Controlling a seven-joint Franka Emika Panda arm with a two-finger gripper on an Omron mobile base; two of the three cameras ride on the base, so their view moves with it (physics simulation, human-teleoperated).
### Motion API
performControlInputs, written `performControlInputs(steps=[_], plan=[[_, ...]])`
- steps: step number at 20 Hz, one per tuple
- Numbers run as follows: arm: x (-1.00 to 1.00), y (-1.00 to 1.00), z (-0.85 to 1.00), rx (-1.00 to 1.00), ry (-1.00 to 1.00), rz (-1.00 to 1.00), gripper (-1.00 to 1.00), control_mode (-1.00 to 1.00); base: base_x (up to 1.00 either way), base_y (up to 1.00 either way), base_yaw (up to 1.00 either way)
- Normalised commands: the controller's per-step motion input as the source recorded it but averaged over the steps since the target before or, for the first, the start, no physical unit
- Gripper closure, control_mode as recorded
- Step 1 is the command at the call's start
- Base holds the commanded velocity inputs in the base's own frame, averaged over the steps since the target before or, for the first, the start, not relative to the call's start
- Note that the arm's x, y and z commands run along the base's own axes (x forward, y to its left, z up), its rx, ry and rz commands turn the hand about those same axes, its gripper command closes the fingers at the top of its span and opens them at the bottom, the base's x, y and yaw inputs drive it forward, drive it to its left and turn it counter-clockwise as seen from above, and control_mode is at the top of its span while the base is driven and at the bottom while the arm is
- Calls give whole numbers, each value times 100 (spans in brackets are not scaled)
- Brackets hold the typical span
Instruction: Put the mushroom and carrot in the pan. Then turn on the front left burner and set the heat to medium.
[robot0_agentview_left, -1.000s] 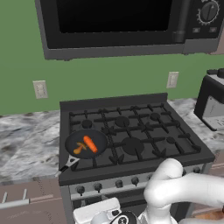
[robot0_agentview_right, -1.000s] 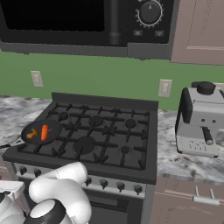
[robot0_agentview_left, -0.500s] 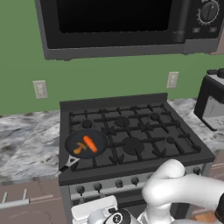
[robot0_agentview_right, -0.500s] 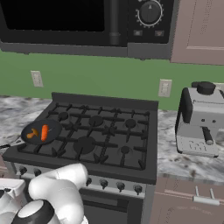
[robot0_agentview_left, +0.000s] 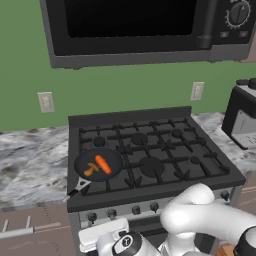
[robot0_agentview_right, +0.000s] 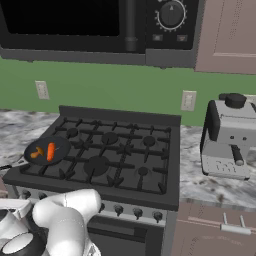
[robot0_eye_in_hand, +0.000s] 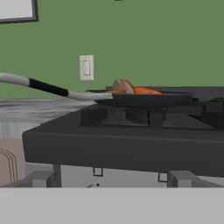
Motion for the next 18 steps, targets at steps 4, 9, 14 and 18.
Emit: performControlInputs(steps=[4,9,14,18], plan=[[21,0,-27,0,0,0,-100,-100,0,0,0],[23,1,-33,0,0,0,-100,-100,0,0,0],[8,16,-20,0,0,0,-100,-100,0,0,0],[0,21,-14,0,-1,0,-100,-100,0,0,0]])
